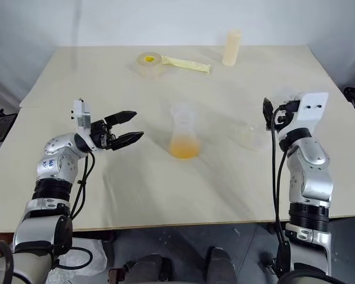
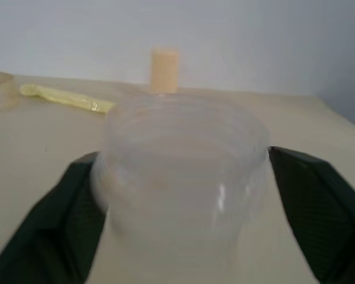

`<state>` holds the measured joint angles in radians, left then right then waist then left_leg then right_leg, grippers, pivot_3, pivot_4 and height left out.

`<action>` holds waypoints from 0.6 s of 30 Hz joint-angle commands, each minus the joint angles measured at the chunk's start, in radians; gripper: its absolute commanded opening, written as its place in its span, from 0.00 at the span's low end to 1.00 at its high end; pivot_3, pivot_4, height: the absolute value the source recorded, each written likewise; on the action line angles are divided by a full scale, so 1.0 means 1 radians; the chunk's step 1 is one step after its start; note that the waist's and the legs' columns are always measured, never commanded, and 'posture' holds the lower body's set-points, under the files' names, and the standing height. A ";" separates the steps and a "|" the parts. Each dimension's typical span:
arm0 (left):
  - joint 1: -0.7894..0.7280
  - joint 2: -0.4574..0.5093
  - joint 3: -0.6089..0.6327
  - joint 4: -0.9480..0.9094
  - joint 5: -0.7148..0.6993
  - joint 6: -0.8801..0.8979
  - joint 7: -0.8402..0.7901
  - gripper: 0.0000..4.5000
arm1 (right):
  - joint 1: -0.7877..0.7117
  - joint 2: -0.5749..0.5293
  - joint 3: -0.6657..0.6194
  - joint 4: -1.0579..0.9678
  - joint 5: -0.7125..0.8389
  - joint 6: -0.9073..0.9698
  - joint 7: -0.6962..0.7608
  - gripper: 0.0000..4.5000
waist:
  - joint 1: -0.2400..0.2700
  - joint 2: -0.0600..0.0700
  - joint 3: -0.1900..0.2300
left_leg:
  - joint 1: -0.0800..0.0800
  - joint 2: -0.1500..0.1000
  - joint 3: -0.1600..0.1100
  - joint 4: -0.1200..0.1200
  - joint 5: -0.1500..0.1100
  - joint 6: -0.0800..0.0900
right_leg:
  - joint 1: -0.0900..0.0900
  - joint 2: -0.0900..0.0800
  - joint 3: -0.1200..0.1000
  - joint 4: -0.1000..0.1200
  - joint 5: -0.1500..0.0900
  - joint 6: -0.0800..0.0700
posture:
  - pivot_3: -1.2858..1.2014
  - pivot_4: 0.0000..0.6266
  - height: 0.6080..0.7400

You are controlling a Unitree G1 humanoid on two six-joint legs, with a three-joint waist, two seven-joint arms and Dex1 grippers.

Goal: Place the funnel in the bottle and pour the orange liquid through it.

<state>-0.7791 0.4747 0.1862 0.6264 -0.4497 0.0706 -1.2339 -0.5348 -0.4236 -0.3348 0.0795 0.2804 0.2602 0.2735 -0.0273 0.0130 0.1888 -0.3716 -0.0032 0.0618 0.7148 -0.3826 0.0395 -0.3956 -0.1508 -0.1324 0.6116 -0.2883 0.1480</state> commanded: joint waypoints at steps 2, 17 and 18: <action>-0.007 0.013 0.013 -0.045 -0.018 0.024 0.001 1.00 | -0.004 -0.007 -0.017 -0.055 0.017 -0.037 -0.001 1.00 | -0.001 0.000 0.000 | 0.000 0.000 0.000 0.000 0.000 0.000 | 0.000 0.000 0.000 0.000 0.000 0.000 | 0.52 0.24 1.00; 0.027 0.042 -0.016 -0.077 0.048 0.014 0.032 1.00 | -0.164 -0.119 -0.001 -0.142 0.159 0.016 0.168 1.00 | 0.000 0.000 0.000 | 0.000 0.000 0.000 0.000 0.000 0.000 | 0.000 0.000 0.000 0.000 0.000 0.000 | 0.52 0.24 1.00; 0.038 0.048 -0.016 -0.085 0.048 0.016 0.026 1.00 | -0.137 -0.143 0.014 -0.201 0.209 0.051 0.236 1.00 | 0.000 0.000 0.000 | 0.000 0.000 0.000 0.000 0.000 0.000 | 0.000 0.000 0.000 0.000 0.000 0.000 | 0.52 0.24 1.00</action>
<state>-0.7549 0.4972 0.1665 0.5904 -0.3902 0.0884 -1.1949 -0.6859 -0.5308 -0.3264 -0.0280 0.4233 0.2806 0.4334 -0.0270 0.0131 0.1888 -0.3718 -0.0032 0.0618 0.7146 -0.3826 0.0395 -0.3957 -0.1508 -0.1328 0.6111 -0.2883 0.1480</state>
